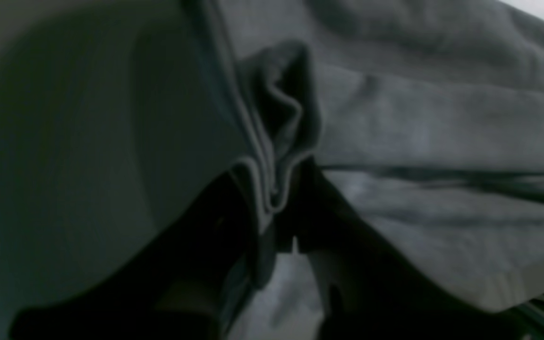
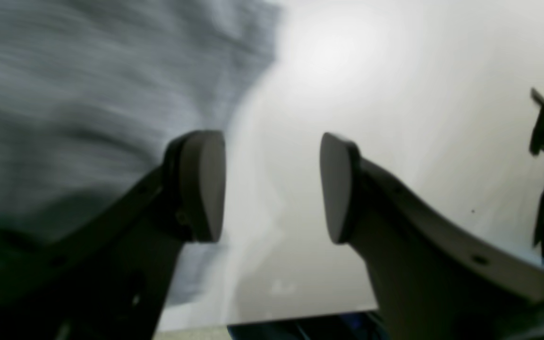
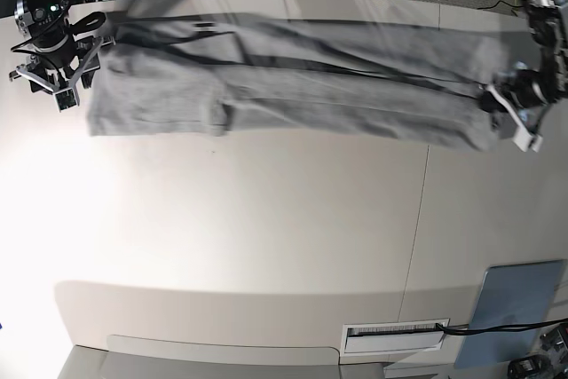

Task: Fold the T-shirt properly
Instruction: 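Grasp the folded strip end with the left gripper and fold it inward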

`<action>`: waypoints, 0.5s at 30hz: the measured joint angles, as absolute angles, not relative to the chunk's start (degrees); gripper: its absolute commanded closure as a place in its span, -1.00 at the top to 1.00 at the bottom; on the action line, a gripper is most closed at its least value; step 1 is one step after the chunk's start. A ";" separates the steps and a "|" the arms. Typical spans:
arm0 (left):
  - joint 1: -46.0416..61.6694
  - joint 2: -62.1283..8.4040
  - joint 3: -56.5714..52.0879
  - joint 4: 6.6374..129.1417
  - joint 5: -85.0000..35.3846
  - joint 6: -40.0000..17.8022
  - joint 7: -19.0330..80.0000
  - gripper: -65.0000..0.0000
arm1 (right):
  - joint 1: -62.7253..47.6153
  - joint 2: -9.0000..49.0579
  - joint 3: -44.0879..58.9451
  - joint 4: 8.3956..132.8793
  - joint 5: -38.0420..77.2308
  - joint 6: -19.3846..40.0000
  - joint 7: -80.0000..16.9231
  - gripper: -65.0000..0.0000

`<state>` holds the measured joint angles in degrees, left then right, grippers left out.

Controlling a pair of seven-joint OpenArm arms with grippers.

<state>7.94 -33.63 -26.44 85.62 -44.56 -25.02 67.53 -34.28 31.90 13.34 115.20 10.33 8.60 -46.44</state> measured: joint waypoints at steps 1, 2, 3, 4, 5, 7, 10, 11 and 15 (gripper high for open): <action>7.88 -33.95 -26.39 87.26 -44.60 -24.75 69.45 -1.00 | -34.26 31.90 13.34 115.20 10.33 8.60 -46.33 -0.03; 7.97 -33.80 -26.30 89.45 -44.91 -23.46 70.94 -1.00 | -34.17 31.90 13.34 115.20 10.33 8.60 -46.26 -0.03; 8.27 -33.45 -26.26 91.72 -44.69 -23.51 71.18 -1.00 | -34.17 31.90 13.34 115.20 10.33 8.60 -46.26 -0.03; 8.91 -33.12 -26.24 94.28 -44.75 -23.57 70.91 -1.00 | -34.17 31.88 13.34 115.20 10.33 8.58 -46.26 -0.03; 9.89 -32.69 -26.24 97.03 -44.86 -23.62 70.63 -1.00 | -34.20 31.88 13.34 115.20 10.35 8.60 -46.33 -0.03; 12.69 -31.09 -26.33 102.78 -44.75 -22.04 69.52 -1.00 | -34.17 31.88 13.34 115.20 10.55 8.60 -46.30 -0.03; 17.67 -26.35 -25.54 111.53 -44.36 -20.08 67.09 -1.00 | -34.22 31.83 13.34 115.20 10.98 8.60 -46.30 -0.03; 18.98 -24.47 -24.82 114.15 -44.53 -20.27 66.57 -1.00 | -34.28 31.83 13.34 115.20 10.98 8.60 -46.30 -0.03; 22.26 -19.29 -18.83 121.23 -46.98 -20.36 64.10 -1.00 | -34.24 31.99 13.37 115.20 10.98 8.58 -46.41 -0.03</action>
